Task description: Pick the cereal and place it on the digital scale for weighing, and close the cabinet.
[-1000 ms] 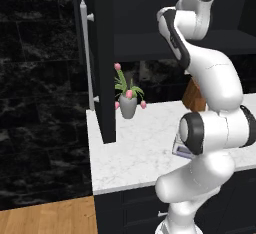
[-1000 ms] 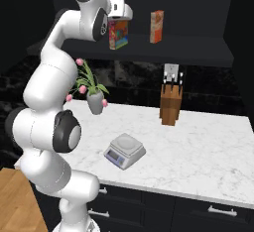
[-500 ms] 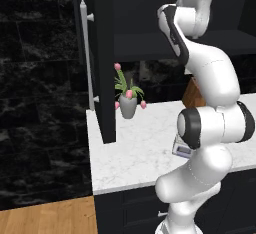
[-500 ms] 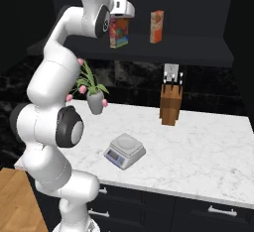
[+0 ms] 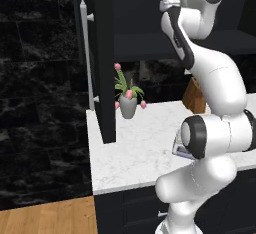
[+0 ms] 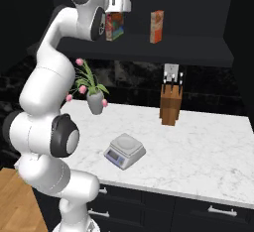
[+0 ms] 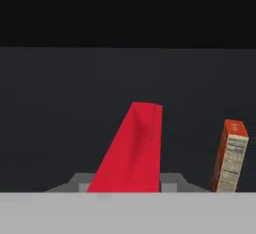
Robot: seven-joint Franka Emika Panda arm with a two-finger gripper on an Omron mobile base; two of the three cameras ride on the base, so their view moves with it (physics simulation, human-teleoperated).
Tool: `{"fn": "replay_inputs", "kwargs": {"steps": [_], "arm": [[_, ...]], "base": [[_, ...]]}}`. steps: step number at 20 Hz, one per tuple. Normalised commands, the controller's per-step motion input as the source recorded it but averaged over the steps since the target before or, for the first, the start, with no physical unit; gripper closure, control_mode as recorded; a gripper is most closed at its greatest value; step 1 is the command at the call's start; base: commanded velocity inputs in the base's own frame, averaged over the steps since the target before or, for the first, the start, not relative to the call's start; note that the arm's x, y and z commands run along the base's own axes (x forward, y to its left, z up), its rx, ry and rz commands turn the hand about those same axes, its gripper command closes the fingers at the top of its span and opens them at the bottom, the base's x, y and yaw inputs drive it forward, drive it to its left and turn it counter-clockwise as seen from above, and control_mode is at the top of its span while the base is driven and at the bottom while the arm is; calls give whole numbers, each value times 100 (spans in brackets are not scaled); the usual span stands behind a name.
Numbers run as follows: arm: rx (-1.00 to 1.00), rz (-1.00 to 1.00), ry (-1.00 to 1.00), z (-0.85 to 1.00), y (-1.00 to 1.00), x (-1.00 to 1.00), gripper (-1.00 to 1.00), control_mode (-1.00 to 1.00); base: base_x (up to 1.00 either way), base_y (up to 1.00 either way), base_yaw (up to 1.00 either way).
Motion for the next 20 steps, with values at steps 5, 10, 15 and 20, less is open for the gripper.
{"fn": "replay_inputs", "kwargs": {"steps": [5,10,15,20], "arm": [[1,0,-42,20,15,-77,100,-100],[0,0,-43,21,13,-100,100,-100],[0,0,-14,27,3,-100,100,-100],[0,0,0,33,0,-100,100,-100]], "base": [[0,0,0],[0,0,0],[0,0,0],[0,0,0]]}}
